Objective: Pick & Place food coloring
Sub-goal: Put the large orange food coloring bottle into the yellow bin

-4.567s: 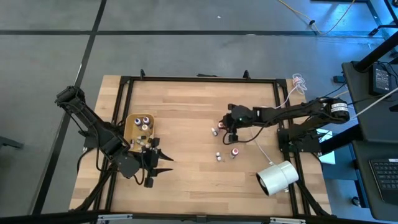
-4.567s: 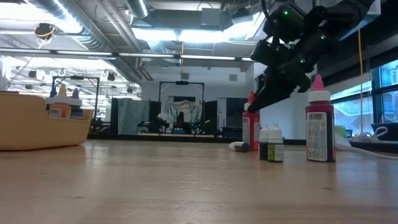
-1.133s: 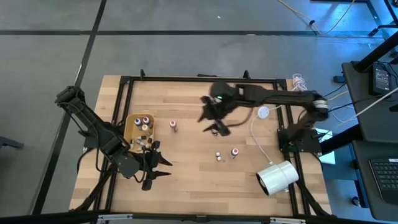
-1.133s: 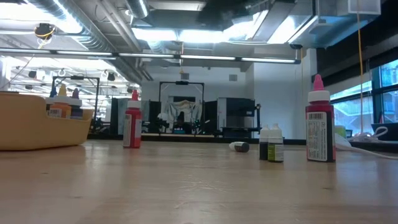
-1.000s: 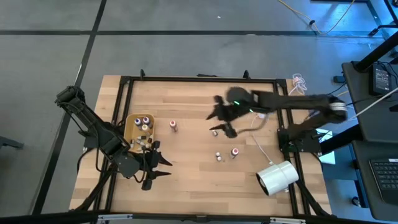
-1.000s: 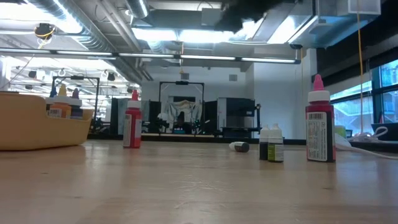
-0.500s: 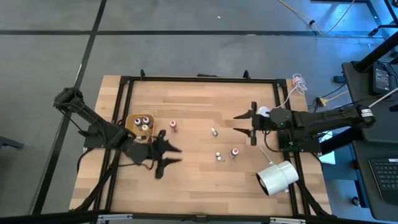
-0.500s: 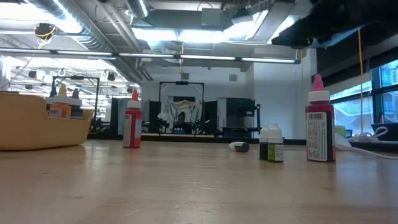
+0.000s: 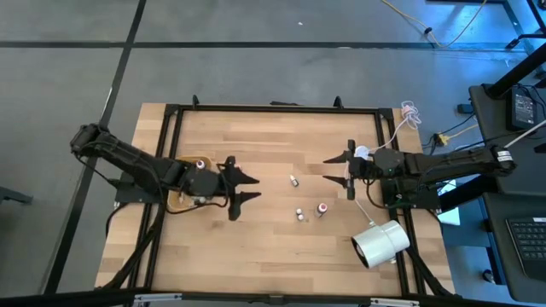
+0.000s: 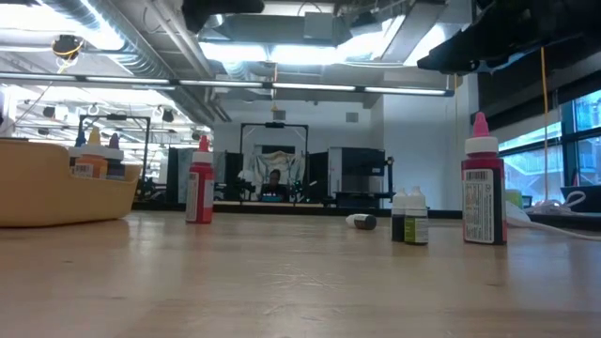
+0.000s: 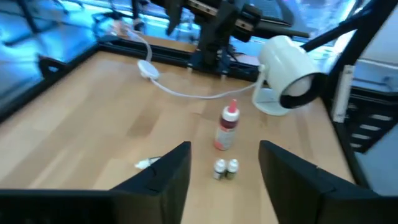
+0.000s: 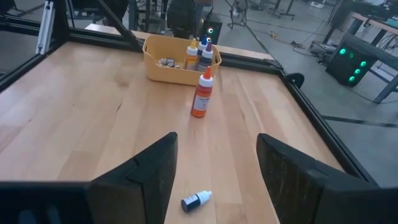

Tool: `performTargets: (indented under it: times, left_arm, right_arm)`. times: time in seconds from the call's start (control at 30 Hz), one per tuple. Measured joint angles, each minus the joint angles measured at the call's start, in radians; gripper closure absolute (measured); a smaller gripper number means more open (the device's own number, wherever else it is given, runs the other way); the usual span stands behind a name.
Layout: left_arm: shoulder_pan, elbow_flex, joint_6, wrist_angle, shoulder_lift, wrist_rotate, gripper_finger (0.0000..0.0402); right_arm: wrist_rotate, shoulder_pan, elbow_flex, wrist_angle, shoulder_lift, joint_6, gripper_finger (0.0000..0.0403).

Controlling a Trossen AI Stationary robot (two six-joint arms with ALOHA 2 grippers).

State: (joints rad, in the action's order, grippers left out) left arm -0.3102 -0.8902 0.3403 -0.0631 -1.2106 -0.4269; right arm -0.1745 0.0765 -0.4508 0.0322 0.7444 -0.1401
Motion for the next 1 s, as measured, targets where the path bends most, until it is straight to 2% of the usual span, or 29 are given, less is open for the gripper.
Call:
performTargets:
  times: [0.1,0.27,0.43,0.53,0.67,0.83,1.0]
  left_arm:
    - [0.05,0.0,0.01,0.002,-0.002,0.071,0.0179]
    - [0.145,0.0,0.014,0.0,-0.013,0.083,0.0111]
    - [0.195,0.0,-0.002,-0.068,0.013,0.218,0.0094]
    - [0.214,0.0,0.022,-0.108,0.012,0.199,0.0094]
    - [0.283,-0.08,0.113,-0.322,-0.013,0.212,0.0097]
    - [0.363,-0.234,0.204,-0.647,-0.119,0.187,0.0097]
    - [0.425,-0.342,0.249,-0.852,-0.263,0.255,0.0097]
  right_arm:
    - [0.0,0.0,0.0,0.0,0.0,-0.005,0.0182]
    - [0.0,0.0,0.0,-0.001,0.0,-0.022,0.0182]
    - [0.0,0.0,0.0,-0.01,0.0,-0.022,0.0182]
    - [0.001,0.0,0.0,-0.017,0.001,-0.022,0.0182]
    - [0.0,0.0,0.0,-0.018,0.001,-0.022,0.0182]
    - [0.0,0.0,0.0,-0.018,0.001,-0.024,0.0182]
    - [0.0,0.0,0.0,-0.018,0.001,-0.024,0.0182]
